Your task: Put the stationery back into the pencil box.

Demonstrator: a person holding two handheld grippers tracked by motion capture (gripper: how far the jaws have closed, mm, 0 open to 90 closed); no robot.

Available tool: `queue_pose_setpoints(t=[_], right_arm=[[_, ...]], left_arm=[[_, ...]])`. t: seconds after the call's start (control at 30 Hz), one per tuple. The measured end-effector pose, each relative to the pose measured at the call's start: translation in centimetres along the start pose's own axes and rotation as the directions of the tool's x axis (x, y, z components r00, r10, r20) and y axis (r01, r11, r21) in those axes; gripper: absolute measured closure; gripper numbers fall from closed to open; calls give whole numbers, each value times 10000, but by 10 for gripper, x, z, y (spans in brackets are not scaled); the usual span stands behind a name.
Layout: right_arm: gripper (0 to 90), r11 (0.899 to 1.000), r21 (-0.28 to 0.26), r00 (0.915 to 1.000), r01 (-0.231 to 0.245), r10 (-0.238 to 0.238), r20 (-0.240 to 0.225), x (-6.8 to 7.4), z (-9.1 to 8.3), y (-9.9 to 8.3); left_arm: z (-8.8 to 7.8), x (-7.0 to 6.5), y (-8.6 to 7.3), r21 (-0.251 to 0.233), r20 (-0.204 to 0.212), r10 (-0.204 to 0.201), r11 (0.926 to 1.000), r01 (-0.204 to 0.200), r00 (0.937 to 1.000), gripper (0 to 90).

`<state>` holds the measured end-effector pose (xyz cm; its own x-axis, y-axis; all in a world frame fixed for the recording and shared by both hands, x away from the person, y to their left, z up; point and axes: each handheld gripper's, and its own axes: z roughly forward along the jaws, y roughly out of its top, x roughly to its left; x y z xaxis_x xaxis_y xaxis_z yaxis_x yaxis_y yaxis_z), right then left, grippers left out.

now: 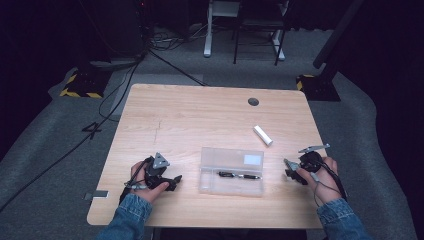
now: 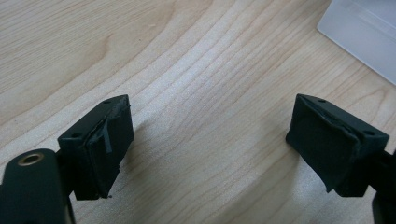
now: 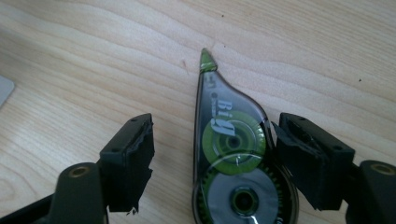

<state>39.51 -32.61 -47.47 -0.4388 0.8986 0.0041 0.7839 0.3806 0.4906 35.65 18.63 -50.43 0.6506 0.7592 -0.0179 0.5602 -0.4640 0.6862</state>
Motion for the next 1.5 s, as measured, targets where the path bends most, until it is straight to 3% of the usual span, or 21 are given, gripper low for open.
queue_pose_setpoints(t=[0.23, 0.6, 0.67, 0.77, 1.1, 1.37, 1.5], right_arm=[[338, 9999, 119, 10000, 23, -23, 65, -2, 0, -5], [332, 9993, 351, 9998, -128, 122, 150, -4, -4, -10], [401, 9990, 416, 9998, -178, 173, 127, -5, -6, -11], [414, 9986, 503, 9997, -169, 161, 167, -4, -7, -9], [420, 9978, 658, 9999, 115, -107, -133, -4, -7, -6], [421, 9993, 270, 9995, 268, -264, -176, -2, -17, 0], [421, 9991, -194, 9990, 390, -394, -209, 1, -32, 7]], left_arm=[[0, 0, 0, 6, 4, -1, 10000, 1, 10000, 144], [0, 0, 0, 1, 3, 2, 10000, -2, 10000, 145], [0, 0, 0, 2, 5, 2, 10000, -2, 10000, 145], [0, 0, 0, 2, 9, -5, 10000, 5, 10000, 144], [0, 0, 0, -2, 9, -14, 10000, 14, 10000, 144], [0, 0, 0, 1, 11, -9, 10000, 9, 10000, 145], [0, 0, 0, 2, 10, -7, 10000, 7, 10000, 144]])
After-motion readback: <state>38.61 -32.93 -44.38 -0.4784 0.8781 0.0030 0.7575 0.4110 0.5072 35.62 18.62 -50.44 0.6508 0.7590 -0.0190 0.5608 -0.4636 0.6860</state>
